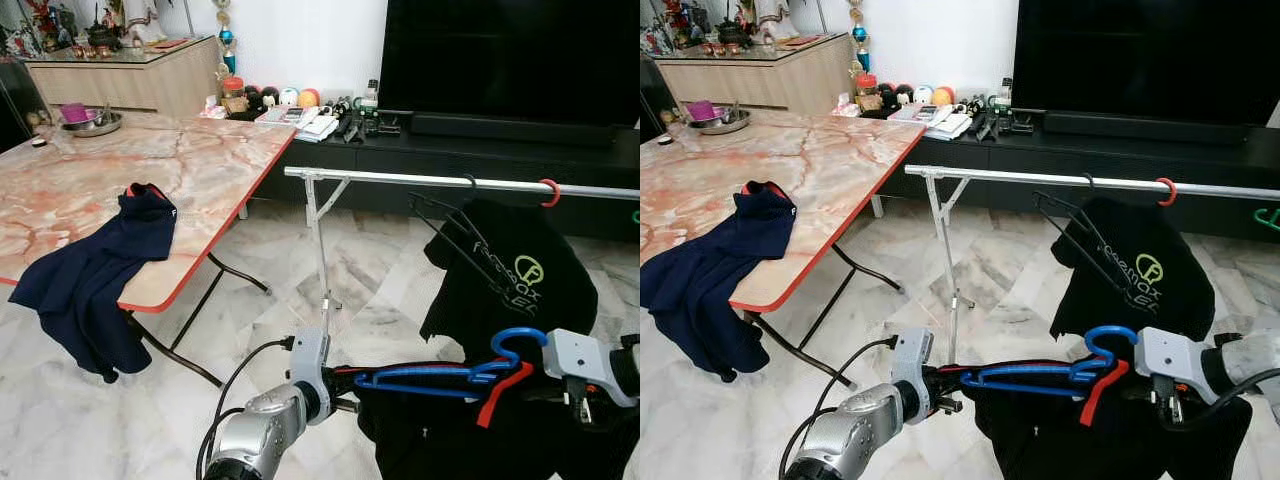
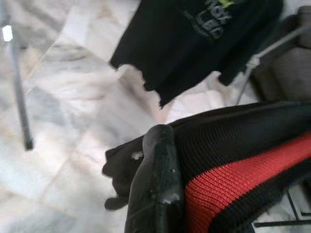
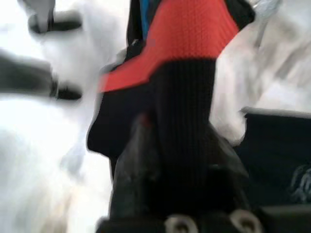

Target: Hang hanger

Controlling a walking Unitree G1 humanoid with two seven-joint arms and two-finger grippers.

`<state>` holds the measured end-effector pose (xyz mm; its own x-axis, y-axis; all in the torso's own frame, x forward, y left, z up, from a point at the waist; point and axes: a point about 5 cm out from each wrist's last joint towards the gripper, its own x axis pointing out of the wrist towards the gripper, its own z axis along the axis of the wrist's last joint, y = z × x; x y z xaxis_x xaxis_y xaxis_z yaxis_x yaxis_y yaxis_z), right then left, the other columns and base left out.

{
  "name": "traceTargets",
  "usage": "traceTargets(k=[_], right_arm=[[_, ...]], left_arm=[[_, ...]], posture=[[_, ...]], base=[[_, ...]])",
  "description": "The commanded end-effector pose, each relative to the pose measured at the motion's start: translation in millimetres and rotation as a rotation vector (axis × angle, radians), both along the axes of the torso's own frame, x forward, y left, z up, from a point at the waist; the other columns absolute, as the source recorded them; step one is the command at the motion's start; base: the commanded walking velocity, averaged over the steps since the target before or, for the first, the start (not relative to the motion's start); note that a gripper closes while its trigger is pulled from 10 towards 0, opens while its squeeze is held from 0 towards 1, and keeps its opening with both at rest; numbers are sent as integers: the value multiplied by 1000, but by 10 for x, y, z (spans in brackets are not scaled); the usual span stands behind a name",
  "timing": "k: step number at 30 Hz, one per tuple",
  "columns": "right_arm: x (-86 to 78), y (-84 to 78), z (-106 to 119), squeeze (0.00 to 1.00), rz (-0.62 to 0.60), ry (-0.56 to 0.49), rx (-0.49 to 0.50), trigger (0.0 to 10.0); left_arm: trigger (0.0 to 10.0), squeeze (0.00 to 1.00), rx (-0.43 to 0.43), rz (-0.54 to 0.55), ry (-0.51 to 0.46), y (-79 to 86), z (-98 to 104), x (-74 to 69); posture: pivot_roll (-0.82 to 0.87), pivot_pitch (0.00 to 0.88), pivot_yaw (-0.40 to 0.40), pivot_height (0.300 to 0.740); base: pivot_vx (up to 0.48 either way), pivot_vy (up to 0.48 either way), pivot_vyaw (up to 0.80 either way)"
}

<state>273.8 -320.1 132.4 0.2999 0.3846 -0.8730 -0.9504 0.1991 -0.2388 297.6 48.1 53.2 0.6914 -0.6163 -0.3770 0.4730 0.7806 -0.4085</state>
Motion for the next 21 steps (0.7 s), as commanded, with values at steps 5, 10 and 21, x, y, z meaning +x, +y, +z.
traceTargets(k=[5,10,21], right_arm=[[-140,-519,88,0,-144,29,-300,0],[-67,-534,110,0,-169,-54,-343,0],[-14,-187,95,0,-157,-32,93,0]], left_arm=[[0,0,94,88,-38,325,-21,55],[0,0,132,49,-58,319,-28,43],[0,0,212,-59,-85,237,-89,-33]], posture=[[39,0,8,740],[34,0,9,740],[31,0,13,740]], base=[[0,0,0],[0,0,0],[0,0,0]])
